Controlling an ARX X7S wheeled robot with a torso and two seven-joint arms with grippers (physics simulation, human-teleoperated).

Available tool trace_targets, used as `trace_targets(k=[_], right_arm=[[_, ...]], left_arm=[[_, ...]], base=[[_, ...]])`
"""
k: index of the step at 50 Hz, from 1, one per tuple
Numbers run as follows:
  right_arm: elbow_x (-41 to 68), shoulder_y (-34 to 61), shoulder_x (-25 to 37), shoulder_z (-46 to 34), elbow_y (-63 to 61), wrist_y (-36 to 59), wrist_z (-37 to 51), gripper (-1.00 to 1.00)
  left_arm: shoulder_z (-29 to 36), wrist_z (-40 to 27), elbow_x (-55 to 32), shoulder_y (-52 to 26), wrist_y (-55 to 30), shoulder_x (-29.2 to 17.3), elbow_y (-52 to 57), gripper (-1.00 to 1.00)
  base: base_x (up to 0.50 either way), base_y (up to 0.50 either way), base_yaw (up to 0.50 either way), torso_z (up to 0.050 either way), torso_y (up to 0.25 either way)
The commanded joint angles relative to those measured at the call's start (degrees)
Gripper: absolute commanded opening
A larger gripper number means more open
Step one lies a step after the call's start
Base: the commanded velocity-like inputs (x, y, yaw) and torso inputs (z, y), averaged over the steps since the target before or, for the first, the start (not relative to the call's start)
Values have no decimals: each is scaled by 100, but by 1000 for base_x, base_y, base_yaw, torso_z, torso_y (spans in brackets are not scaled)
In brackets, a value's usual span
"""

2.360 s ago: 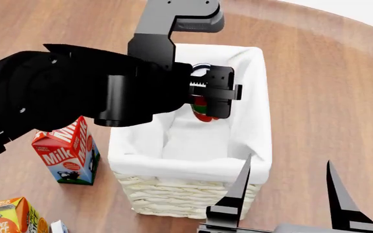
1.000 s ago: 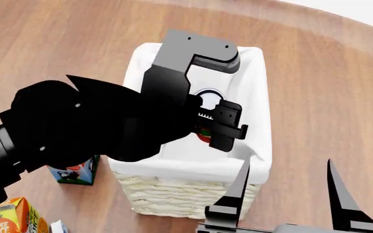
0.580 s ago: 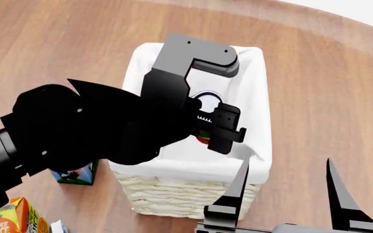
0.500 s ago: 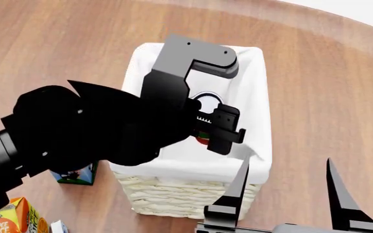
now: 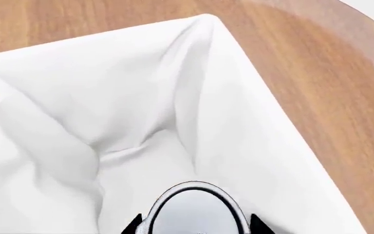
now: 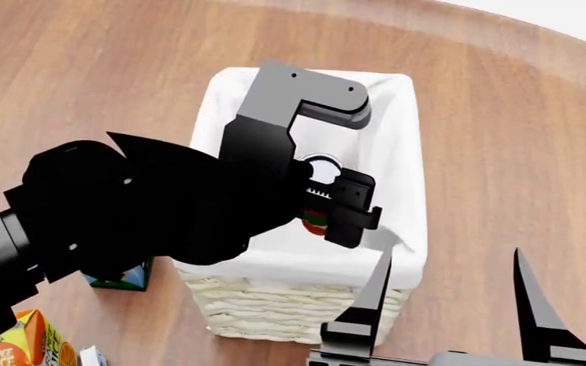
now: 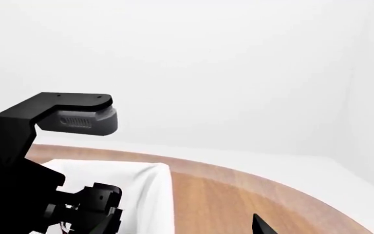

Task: Pick up the tomato sauce, and put it in the basket.

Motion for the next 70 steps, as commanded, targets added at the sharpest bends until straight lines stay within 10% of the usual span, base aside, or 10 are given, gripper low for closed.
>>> trace_targets(k=[1, 64, 70], right_arm=[[-2, -1, 7, -26, 8, -17, 11, 100], [-12, 59, 81, -136, -131, 143, 150, 100], [-15, 84, 76, -168, -108, 167, 153, 100]], left_arm=[[-22, 0, 9, -15, -11, 3, 19, 100], [-69, 866, -602, -849, 762, -1, -33, 100], [-272, 434, -434, -761, 1276, -591, 1161, 100]], base=[[0, 0, 0, 0, 0], [0, 0, 0, 0, 0], [0, 0, 0, 0, 0]])
